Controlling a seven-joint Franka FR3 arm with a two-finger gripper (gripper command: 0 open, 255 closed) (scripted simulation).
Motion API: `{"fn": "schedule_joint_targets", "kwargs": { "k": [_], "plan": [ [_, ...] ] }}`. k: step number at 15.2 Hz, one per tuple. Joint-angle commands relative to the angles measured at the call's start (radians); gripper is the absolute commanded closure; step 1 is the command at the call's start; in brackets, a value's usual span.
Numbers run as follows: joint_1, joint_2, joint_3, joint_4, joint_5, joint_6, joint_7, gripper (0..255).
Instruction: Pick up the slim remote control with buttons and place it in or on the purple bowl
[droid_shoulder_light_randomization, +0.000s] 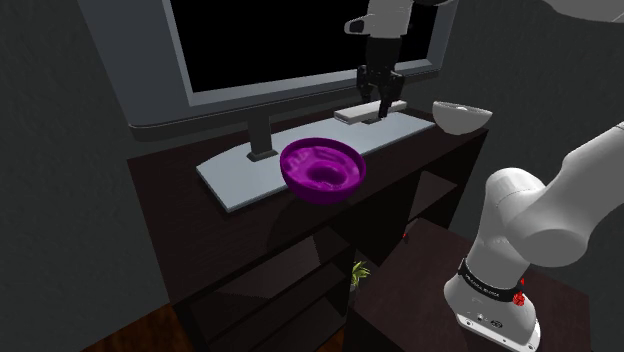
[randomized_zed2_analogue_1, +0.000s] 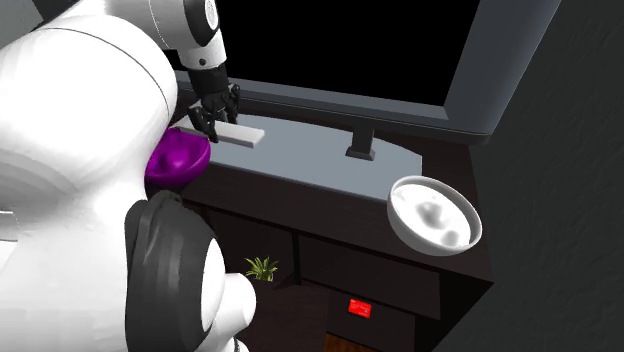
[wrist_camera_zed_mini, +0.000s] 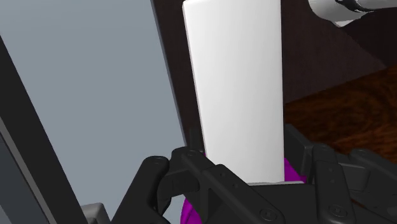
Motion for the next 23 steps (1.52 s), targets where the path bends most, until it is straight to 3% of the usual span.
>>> {"fn": "schedule_joint_targets", "kwargs": {
  "k": [1,12,23],
  "plan": [
    [0.017,0.034,0.033,0.020,0.024,0.010,0.044,255],
    [0.096,0.266,0.178,0.205,0.107,0.046,0.248,255],
    [0.095,0.239,0.176,0.030,0.105,0.194,0.251,255]
  ]
}}
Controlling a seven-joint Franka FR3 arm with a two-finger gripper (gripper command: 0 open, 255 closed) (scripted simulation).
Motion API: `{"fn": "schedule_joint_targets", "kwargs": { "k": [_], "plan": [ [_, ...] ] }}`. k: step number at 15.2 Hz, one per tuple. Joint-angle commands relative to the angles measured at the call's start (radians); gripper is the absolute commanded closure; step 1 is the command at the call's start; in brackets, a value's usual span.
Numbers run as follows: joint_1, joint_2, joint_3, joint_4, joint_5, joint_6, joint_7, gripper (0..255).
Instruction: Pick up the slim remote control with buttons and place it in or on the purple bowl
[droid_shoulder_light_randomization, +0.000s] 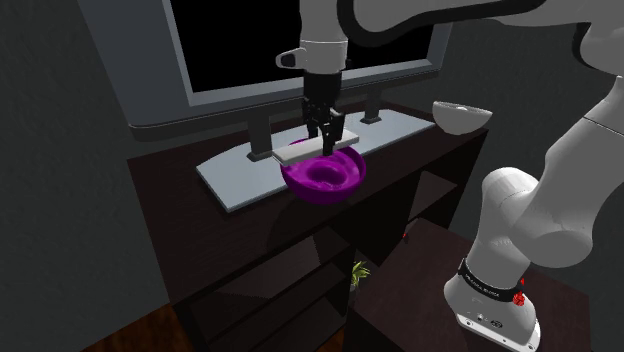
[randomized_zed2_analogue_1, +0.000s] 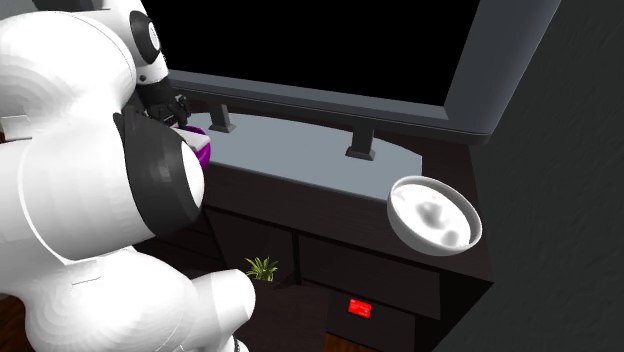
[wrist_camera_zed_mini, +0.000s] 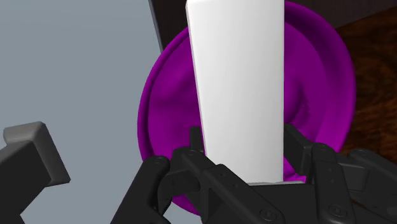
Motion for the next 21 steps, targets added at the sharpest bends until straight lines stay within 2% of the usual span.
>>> {"fn": "schedule_joint_targets", "kwargs": {
  "k": [1,10,11,16,20,21],
  "plan": [
    [0.000,-0.007,0.000,-0.033,-0.001,0.027,0.000,255],
    [0.000,-0.009,-0.001,-0.054,-0.001,0.046,0.001,255],
    [0.000,-0.007,0.000,-0.052,0.000,0.047,0.002,0],
    [0.000,-0.009,-0.001,-0.054,-0.001,0.046,0.001,0],
    [0.001,0.006,0.001,0.088,0.001,-0.081,0.000,0],
    [0.001,0.006,0.001,0.088,0.001,-0.081,0.000,0]
  ]
}}
